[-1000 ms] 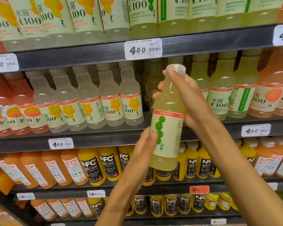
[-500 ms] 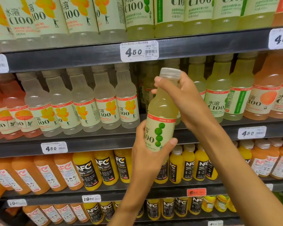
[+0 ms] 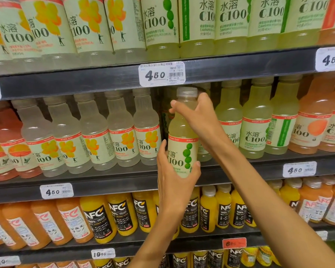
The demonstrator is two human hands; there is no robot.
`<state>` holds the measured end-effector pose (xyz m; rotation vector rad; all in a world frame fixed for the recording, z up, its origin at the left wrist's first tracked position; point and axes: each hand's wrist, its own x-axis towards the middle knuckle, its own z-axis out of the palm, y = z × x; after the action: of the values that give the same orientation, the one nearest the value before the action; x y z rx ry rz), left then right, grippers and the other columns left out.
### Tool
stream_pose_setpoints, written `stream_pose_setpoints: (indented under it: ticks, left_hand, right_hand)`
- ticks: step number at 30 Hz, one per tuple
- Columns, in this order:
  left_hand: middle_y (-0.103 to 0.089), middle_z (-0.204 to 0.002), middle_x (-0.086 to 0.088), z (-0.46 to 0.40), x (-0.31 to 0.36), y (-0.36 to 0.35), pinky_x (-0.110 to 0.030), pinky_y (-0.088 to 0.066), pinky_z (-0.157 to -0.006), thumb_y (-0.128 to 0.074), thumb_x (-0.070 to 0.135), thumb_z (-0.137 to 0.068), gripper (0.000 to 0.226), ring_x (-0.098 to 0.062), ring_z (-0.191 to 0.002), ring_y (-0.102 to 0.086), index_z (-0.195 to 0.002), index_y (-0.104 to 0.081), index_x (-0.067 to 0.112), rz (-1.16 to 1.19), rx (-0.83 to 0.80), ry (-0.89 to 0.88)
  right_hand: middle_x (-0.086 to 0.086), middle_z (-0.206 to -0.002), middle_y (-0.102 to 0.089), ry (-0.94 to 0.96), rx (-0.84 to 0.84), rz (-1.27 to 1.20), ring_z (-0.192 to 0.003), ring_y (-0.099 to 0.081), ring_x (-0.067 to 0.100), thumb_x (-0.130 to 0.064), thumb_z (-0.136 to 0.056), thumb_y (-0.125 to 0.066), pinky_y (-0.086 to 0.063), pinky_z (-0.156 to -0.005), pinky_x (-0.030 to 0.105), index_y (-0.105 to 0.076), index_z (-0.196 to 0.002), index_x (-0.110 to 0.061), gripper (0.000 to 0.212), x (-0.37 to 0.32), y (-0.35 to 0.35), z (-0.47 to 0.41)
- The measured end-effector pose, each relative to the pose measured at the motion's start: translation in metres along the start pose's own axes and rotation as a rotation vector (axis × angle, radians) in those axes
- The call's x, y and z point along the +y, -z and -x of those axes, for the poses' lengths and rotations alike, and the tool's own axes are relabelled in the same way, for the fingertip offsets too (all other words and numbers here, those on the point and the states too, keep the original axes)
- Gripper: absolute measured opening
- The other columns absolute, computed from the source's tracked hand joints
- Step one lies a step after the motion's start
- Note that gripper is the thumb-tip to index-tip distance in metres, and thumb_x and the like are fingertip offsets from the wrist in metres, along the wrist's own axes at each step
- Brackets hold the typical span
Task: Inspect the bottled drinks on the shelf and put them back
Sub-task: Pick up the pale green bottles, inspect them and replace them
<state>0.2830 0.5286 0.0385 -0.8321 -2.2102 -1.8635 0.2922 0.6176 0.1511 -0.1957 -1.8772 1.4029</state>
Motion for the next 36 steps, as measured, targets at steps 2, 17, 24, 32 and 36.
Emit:
stream_pose_setpoints:
  ticks: [2, 17, 24, 32, 36]
  left_hand:
    - [-0.043, -0.138, 0.000, -0.003, -0.001, -0.002, -0.041, -0.049, -0.098, -0.073, 0.028, -0.077, 0.084, -0.014, -0.122, -0.048, -0.144, -0.021, 0.032, 0.016, 0.023, -0.020]
    - [-0.033, -0.138, -0.014, -0.021, -0.025, -0.015, -0.029, -0.021, -0.104, -0.078, 0.016, -0.074, 0.093, -0.016, -0.120, -0.025, -0.147, -0.021, 0.008, -0.273, 0.167, -0.157]
    - [-0.038, -0.132, -0.016, -0.025, -0.032, -0.020, -0.033, -0.029, -0.104, -0.080, 0.019, -0.074, 0.086, -0.020, -0.122, -0.030, -0.143, -0.032, 0.004, -0.283, 0.286, -0.174]
    - [-0.051, -0.118, -0.025, -0.036, -0.022, -0.025, -0.043, -0.044, -0.093, -0.088, 0.022, -0.062, 0.083, -0.038, -0.111, -0.050, -0.127, -0.046, -0.008, -0.521, 0.358, -0.149]
    - [-0.051, -0.122, -0.024, -0.035, -0.021, -0.026, -0.044, -0.046, -0.093, -0.083, 0.025, -0.070, 0.082, -0.037, -0.113, -0.051, -0.134, -0.043, -0.007, -0.607, 0.329, -0.159]
  right_hand:
    - [0.010, -0.105, -0.059, 0.005, 0.007, 0.031, -0.091, -0.056, 0.021, -0.035, -0.086, -0.068, -0.048, -0.072, 0.030, -0.041, -0.097, -0.014, 0.036, -0.001, -0.003, -0.005]
    - [-0.009, -0.072, -0.033, 0.274, 0.194, 0.161, -0.066, -0.032, 0.006, -0.037, -0.080, -0.073, -0.032, -0.059, 0.014, -0.033, -0.075, -0.024, 0.043, 0.028, -0.018, -0.008]
    - [0.005, -0.087, -0.053, 0.341, 0.106, 0.410, -0.082, -0.046, 0.014, -0.032, -0.088, -0.067, -0.038, -0.068, 0.018, -0.051, -0.092, -0.004, 0.032, 0.031, -0.006, -0.008]
    - [0.003, -0.085, -0.053, 0.400, 0.141, 0.586, -0.080, -0.048, 0.015, -0.024, -0.091, -0.064, -0.037, -0.067, 0.024, -0.057, -0.096, -0.004, 0.022, 0.030, 0.000, -0.009]
    - [0.001, -0.086, -0.050, 0.405, 0.179, 0.596, -0.079, -0.046, 0.013, -0.020, -0.088, -0.068, -0.036, -0.066, 0.021, -0.056, -0.094, -0.004, 0.021, 0.031, 0.002, -0.010]
